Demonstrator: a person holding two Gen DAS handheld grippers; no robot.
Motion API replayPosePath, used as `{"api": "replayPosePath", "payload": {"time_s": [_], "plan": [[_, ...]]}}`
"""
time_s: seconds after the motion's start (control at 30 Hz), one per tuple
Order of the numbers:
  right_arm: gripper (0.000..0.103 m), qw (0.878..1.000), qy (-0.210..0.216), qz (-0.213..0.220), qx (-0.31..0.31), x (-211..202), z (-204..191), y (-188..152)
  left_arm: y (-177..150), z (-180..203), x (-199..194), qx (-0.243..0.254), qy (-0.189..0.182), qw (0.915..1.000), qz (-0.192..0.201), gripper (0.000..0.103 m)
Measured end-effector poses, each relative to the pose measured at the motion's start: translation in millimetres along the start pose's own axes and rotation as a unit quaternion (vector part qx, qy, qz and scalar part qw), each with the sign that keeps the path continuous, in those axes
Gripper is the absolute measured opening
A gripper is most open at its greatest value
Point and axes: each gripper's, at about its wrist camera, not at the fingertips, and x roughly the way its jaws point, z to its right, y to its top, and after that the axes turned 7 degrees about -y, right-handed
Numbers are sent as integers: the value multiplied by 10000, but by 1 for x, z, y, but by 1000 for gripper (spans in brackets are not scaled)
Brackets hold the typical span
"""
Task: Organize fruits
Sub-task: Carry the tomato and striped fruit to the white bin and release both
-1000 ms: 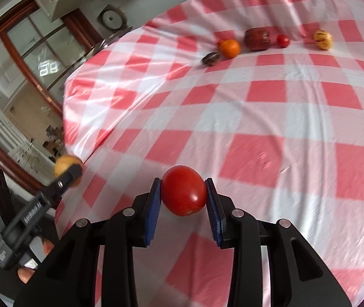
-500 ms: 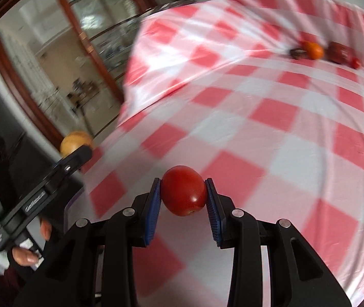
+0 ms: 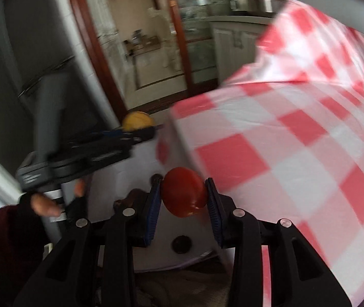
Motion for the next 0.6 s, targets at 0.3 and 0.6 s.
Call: {"api": "replayPosePath", "payload": {"time_s": [0.3, 0.6], "plan": [[35, 9905, 310, -723, -1131, 54, -63, -17, -22, -48, 23, -383, 518, 9971, -410, 44], [34, 9667, 125, -2060, -1511, 143, -81, -40, -42, -103, 55, -1067, 1048, 9788, -1400, 44]]}}
